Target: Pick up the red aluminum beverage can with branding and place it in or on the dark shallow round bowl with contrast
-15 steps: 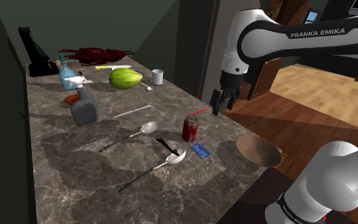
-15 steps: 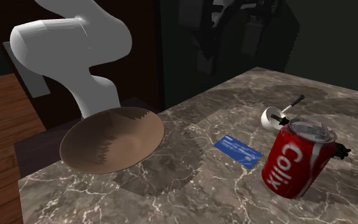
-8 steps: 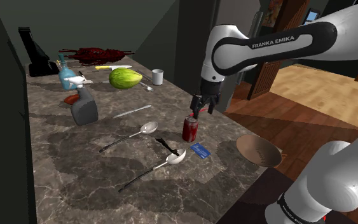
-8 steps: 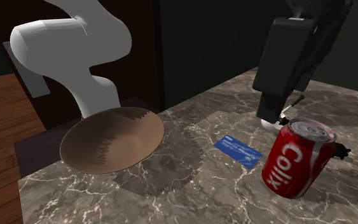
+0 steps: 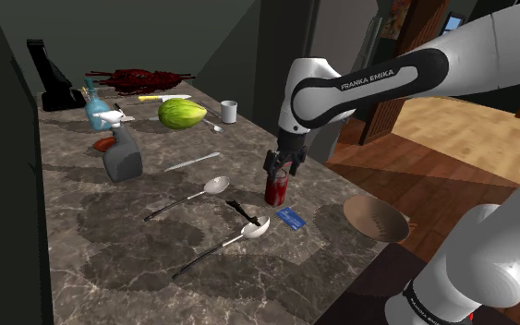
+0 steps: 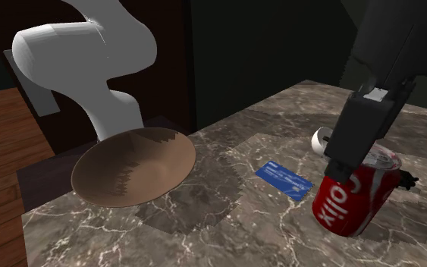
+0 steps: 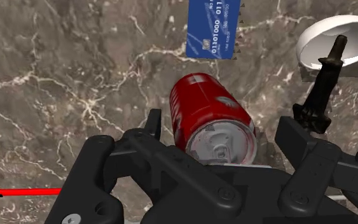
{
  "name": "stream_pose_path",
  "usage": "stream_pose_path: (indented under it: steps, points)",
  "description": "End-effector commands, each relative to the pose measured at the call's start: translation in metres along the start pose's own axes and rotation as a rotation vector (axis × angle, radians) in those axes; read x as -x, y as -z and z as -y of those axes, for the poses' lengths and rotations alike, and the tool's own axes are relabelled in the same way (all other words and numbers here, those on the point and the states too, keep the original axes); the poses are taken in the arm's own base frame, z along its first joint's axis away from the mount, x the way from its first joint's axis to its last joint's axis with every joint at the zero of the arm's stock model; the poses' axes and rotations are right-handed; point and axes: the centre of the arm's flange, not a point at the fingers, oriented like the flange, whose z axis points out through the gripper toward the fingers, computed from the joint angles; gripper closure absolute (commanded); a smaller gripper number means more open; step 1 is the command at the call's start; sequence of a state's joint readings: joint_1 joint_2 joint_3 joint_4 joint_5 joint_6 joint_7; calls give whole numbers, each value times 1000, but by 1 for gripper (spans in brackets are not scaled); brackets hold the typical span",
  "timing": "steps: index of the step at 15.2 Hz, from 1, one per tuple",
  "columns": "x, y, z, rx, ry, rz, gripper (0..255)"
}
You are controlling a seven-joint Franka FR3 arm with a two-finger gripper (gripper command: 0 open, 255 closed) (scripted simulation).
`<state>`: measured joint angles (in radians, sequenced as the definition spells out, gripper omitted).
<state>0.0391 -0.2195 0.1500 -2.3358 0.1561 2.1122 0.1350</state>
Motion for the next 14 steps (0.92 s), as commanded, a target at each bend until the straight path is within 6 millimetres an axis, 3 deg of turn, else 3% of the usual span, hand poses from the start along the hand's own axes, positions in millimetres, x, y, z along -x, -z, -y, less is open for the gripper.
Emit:
stream_pose_path:
  steps: [1,9,10,14]
  points:
    - [1,-14,0,0,0,-1,0]
    - [1,-14,0,0,0,-1,0]
    - [1,-14,0,0,0,-1,255]
    - [1,-14,0,0,0,-1,255]
